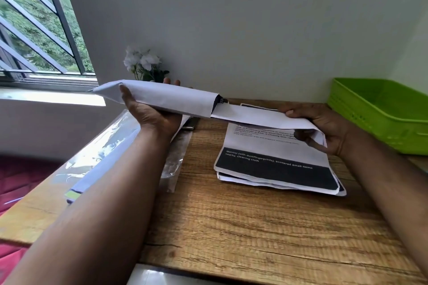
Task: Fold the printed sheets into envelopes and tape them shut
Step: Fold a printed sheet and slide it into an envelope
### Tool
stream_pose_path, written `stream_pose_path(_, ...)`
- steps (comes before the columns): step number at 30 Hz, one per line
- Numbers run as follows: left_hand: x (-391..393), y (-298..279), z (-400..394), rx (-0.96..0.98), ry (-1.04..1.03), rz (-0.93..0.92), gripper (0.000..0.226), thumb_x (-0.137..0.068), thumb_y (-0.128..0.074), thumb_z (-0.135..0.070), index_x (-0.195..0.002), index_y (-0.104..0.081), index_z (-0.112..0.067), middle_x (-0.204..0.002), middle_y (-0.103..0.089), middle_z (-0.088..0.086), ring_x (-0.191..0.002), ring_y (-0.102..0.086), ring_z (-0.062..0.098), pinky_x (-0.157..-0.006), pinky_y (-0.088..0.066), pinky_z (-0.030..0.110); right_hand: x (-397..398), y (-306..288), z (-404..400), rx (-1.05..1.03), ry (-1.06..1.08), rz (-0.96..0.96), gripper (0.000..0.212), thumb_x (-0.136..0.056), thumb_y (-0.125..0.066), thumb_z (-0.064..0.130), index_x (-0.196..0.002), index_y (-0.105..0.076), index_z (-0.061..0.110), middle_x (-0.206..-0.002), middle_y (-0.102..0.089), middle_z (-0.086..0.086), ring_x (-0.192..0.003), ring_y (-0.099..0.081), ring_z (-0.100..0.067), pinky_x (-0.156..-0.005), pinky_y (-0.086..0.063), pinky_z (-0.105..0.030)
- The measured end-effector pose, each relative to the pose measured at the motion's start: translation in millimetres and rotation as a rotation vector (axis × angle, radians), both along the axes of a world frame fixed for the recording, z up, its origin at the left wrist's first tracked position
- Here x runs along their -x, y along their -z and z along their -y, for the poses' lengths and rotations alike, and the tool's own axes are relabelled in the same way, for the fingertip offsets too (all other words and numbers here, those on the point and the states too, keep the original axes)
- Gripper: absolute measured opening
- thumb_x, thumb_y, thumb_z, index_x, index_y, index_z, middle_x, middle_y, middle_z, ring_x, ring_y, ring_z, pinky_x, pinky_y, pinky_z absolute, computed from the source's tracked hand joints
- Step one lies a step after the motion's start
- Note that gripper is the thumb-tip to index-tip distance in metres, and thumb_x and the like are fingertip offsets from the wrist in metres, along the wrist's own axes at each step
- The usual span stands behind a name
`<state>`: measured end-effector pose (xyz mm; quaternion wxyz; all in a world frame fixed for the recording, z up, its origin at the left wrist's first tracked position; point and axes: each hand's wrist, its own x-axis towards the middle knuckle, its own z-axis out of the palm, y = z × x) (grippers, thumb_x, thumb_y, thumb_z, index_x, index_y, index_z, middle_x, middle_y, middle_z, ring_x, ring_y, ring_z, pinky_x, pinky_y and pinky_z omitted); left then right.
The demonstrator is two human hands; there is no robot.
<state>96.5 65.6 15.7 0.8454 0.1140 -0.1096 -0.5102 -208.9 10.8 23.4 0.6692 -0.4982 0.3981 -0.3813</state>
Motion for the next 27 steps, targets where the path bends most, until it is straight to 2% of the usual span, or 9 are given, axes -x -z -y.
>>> stream_pose_path(3, 3.9, 1.3, 1.3, -0.012, 0.013, 0.025, 0.078, -0.080, -0.043, -0.076, -0.125, -0.051, -0.013, -0.123, -0.063, 0.014, -0.107, -0.066, 0.036, -0.079, -0.055, 0.048, -1.7, -1.1, -3.2, 0.025, 0.017, -0.011, 0.017, -0.089, -0.055, 0.004, -0.083, -0.070, 0.009, -0.062, -0.066, 0.002, -0.047, -0.046, -0.006, -0.042, -0.035, -0.010)
stream_pose_path(7, 3.8, 1.3, 1.1, -0.014, -0.005, 0.020, 0.082, -0.080, -0.044, -0.075, -0.136, -0.045, -0.015, -0.120, -0.064, 0.015, -0.101, -0.068, 0.036, -0.076, -0.056, 0.046, 0.7, -1.2, -3.8, 0.046, 0.057, -0.022, 0.036, -0.089, -0.055, 0.004, -0.063, -0.076, 0.015, -0.057, -0.062, 0.006, -0.044, -0.040, -0.004, -0.042, -0.032, -0.012)
stream_pose_path(13, 9.3, 3.8, 1.1, -0.027, 0.031, 0.084, 0.075, -0.081, -0.042, -0.074, -0.122, -0.052, -0.012, -0.116, -0.064, 0.012, -0.108, -0.064, 0.033, -0.078, -0.056, 0.048, -5.0, -1.3, -6.8, 0.027, 0.075, 0.017, 0.041, -0.090, -0.053, 0.003, -0.057, -0.075, 0.013, -0.052, -0.060, 0.006, -0.038, -0.041, -0.003, -0.039, -0.030, -0.011)
stream_pose_path(16, 15.6, 8.5, 4.5, -0.047, 0.074, 0.132, 0.081, -0.081, -0.043, -0.072, -0.134, -0.047, -0.011, -0.111, -0.063, 0.012, -0.108, -0.063, 0.033, -0.076, -0.056, 0.049, -20.8, 4.8, -13.1, 0.046, 0.073, 0.025, 0.025, -0.087, -0.057, 0.000, -0.070, -0.071, 0.011, -0.060, -0.065, 0.002, -0.042, -0.050, -0.005, -0.036, -0.036, -0.010)
stream_pose_path(18, 21.7, 13.6, 9.1, -0.049, 0.121, 0.170, 0.081, -0.080, -0.046, -0.070, -0.136, -0.045, -0.010, -0.112, -0.062, 0.014, -0.111, -0.061, 0.036, -0.087, -0.052, 0.055, -38.4, 11.4, -19.0, 0.096, 0.084, 0.045, 0.012, -0.084, -0.063, -0.001, -0.080, -0.067, 0.010, -0.067, -0.068, 0.000, -0.054, -0.060, -0.009, -0.045, -0.049, -0.018)
stream_pose_path(20, 28.2, 17.5, 13.3, -0.060, 0.163, 0.195, 0.085, -0.079, -0.050, -0.069, -0.139, -0.043, -0.010, -0.115, -0.061, 0.015, -0.110, -0.062, 0.037, -0.097, -0.045, 0.059, -53.9, 13.6, -25.1, 0.126, 0.072, 0.089, 0.011, -0.083, -0.065, 0.003, -0.088, -0.066, 0.013, -0.076, -0.068, 0.000, -0.071, -0.062, -0.012, -0.064, -0.053, -0.028)
stream_pose_path(22, 29.1, 19.2, 17.1, -0.075, 0.186, 0.200, 0.090, -0.076, -0.052, -0.071, -0.140, -0.043, -0.009, -0.119, -0.061, 0.015, -0.107, -0.064, 0.037, -0.098, -0.044, 0.058, -57.5, 9.6, -28.2, 0.113, -0.035, 0.100, 0.022, -0.085, -0.065, 0.009, -0.105, -0.062, 0.017, -0.092, -0.066, 0.000, -0.082, -0.061, -0.016, -0.073, -0.051, -0.035)
stream_pose_path(24, 24.6, 19.8, 19.5, -0.080, 0.187, 0.181, 0.091, -0.075, -0.053, -0.071, -0.141, -0.043, -0.009, -0.118, -0.061, 0.015, -0.105, -0.065, 0.038, -0.097, -0.045, 0.058, -46.0, 4.6, -26.3, 0.153, -0.209, 0.090, 0.048, -0.078, -0.071, 0.010, -0.123, -0.057, 0.021, -0.115, -0.060, -0.004, -0.100, -0.059, -0.021, -0.083, -0.051, -0.045)
stream_pose_path(27, 16.9, 19.6, 21.2, -0.086, 0.166, 0.148, 0.087, -0.075, -0.053, -0.071, -0.138, -0.044, -0.011, -0.114, -0.062, 0.015, -0.101, -0.065, 0.038, -0.094, -0.047, 0.058, -21.3, -0.4, -23.1, 0.393, -0.388, -0.095, 0.078, -0.058, -0.088, 0.019, -0.128, -0.056, 0.032, -0.138, -0.051, 0.005, -0.125, -0.049, -0.018, -0.099, -0.046, -0.049)
